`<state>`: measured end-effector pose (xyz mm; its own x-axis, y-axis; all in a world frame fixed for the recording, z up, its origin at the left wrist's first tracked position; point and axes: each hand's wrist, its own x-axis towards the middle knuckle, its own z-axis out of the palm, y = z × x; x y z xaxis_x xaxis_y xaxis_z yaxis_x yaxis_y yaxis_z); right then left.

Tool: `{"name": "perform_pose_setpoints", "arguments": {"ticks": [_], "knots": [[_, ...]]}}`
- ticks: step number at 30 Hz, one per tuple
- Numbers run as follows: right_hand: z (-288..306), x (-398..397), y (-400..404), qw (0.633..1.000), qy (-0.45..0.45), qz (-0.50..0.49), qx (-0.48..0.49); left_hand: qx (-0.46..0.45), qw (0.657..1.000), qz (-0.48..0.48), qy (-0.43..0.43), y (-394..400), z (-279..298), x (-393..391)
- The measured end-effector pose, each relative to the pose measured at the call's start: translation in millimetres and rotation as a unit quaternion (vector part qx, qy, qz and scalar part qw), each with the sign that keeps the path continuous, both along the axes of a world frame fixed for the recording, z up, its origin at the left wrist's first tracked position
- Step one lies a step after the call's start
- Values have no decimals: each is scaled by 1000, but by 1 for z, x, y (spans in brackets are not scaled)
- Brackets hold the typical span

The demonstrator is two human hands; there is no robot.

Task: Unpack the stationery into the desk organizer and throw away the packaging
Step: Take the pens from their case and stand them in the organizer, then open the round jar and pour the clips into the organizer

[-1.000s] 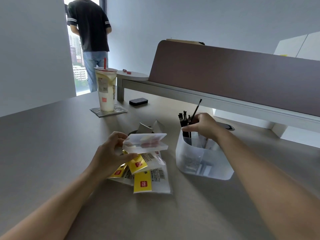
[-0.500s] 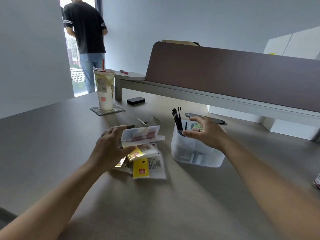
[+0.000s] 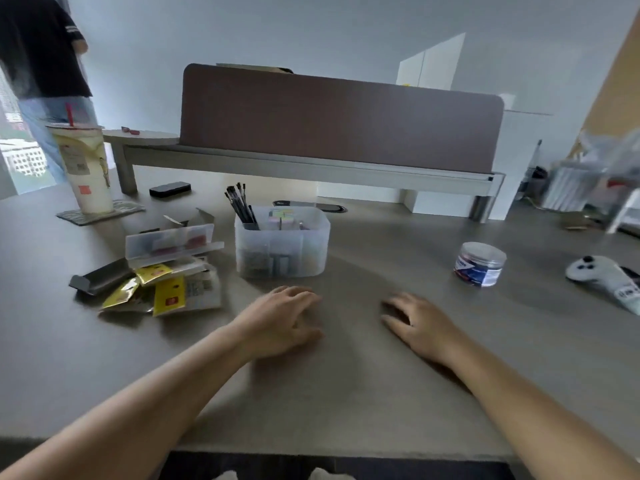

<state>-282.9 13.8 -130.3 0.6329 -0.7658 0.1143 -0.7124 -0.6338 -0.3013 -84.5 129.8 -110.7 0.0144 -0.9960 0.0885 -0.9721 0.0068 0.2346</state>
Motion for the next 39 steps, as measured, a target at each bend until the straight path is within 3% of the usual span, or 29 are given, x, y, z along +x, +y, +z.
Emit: {"name": "perform_pose_setpoints", "arguments": {"ticks": [5, 10, 15, 20, 25, 31, 37, 39], "knots": [[-1, -30, -33, 994, -52, -90, -35, 54, 998, -35, 1, -43, -7, -29], [9, -51, -82, 953, -129, -244, -122, 54, 998, -37, 18, -63, -14, -24], [2, -60, -114, 931, -153, -317, -100, 42, 998, -44, 25, -66, -14, -23], [5, -58, -116, 923, -269, -271, -48, 30, 998, -38, 46, -68, -15, -22], [16, -39, -89, 930, -330, -162, -16, 21, 997, -21, 77, -65, -14, -22], [37, 3, -35, 902, -391, 0, 183, -74, 969, 17, 234, -58, -9, -19], [32, 39, -6, 877, -372, 106, 284, -83, 911, 23, 403, -44, -5, -11], [30, 47, -2, 875, -365, 115, 296, -95, 905, 32, 413, -39, -6, -4]]}}
